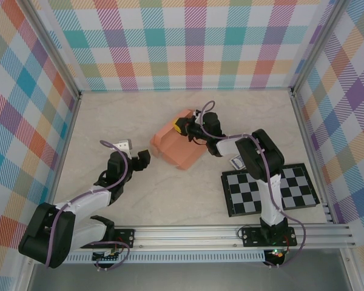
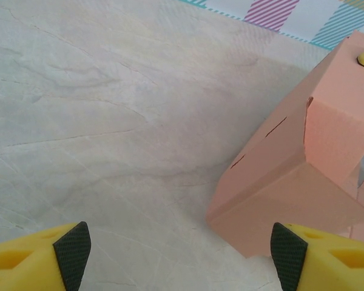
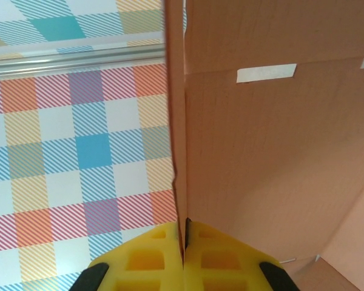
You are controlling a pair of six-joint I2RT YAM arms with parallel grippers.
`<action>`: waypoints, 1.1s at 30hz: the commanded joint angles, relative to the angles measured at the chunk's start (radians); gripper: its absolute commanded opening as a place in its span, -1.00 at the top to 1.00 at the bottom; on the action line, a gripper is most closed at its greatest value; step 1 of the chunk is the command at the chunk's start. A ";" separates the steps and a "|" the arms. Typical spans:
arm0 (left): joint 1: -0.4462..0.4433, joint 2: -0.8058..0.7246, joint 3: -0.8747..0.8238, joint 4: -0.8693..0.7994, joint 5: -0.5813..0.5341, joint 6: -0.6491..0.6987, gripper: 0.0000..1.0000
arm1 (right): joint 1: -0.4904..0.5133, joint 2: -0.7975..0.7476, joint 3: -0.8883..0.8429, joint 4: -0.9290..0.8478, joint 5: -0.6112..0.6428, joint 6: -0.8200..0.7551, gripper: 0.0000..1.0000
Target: Fold the paper box
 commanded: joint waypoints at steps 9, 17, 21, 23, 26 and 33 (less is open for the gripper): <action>-0.022 0.124 0.063 0.004 0.094 0.112 -0.52 | -0.008 0.051 -0.045 0.148 -0.051 -0.003 1.00; -0.034 0.273 0.156 0.043 0.123 0.178 -0.34 | -0.015 0.042 -0.052 0.134 -0.074 -0.006 1.00; -0.044 0.336 0.205 0.040 0.236 0.227 -0.10 | -0.015 0.041 -0.053 0.126 -0.072 -0.004 1.00; -0.052 0.345 0.205 0.046 0.240 0.228 -0.09 | -0.015 0.041 -0.052 0.118 -0.070 -0.003 1.00; -0.063 0.348 0.200 0.042 0.206 0.223 -0.09 | -0.015 0.041 -0.050 0.111 -0.068 -0.003 1.00; -0.119 0.386 0.269 -0.039 0.104 0.171 0.10 | -0.006 0.037 -0.048 0.084 -0.057 -0.017 1.00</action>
